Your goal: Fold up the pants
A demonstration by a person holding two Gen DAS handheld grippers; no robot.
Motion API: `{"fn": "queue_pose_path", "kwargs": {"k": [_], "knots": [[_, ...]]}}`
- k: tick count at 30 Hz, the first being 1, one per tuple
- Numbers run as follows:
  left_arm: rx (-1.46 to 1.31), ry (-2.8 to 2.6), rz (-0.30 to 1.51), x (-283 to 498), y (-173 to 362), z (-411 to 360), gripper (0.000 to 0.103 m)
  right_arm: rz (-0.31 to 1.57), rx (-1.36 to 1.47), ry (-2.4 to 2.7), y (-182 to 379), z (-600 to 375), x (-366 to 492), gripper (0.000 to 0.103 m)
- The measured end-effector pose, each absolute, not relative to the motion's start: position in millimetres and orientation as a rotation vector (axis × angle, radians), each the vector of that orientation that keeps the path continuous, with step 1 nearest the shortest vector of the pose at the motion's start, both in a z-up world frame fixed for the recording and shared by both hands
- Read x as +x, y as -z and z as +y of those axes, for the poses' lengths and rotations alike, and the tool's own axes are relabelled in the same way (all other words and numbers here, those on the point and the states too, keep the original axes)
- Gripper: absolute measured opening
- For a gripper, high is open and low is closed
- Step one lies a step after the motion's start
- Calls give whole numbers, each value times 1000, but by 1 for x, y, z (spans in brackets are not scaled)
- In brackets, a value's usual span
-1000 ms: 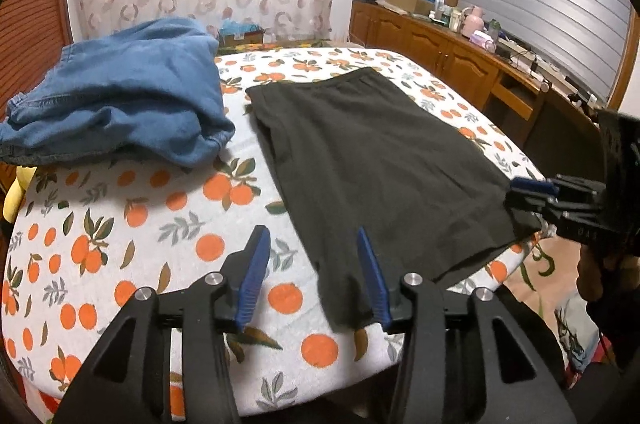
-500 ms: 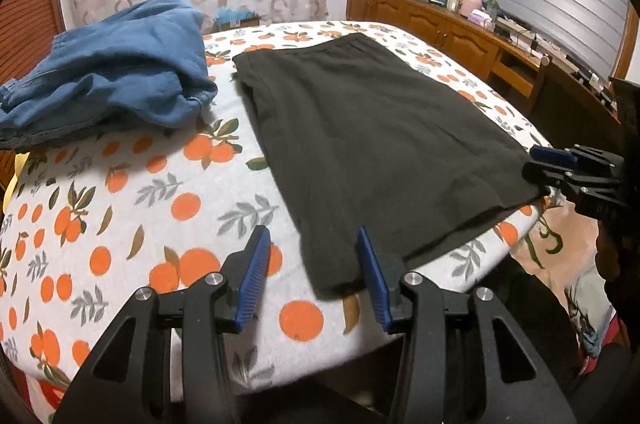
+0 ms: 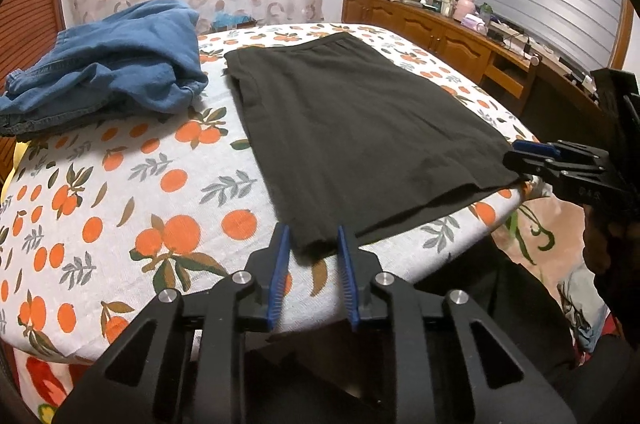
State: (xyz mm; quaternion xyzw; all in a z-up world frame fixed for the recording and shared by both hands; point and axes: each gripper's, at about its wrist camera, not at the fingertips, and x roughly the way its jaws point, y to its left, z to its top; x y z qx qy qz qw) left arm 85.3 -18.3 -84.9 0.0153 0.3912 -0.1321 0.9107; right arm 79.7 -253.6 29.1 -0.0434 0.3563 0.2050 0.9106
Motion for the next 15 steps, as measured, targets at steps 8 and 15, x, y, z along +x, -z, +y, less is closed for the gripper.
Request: {"fn": "queue_pose_path", "kwargs": {"k": [8,15], "knots": [[40,293,788,81,86,-26,9,731,-104,-439,-28,-245,81,42],[-4,299,793,81,83,-21,7,735,-118,-464,-28,-239,78,7]]}}
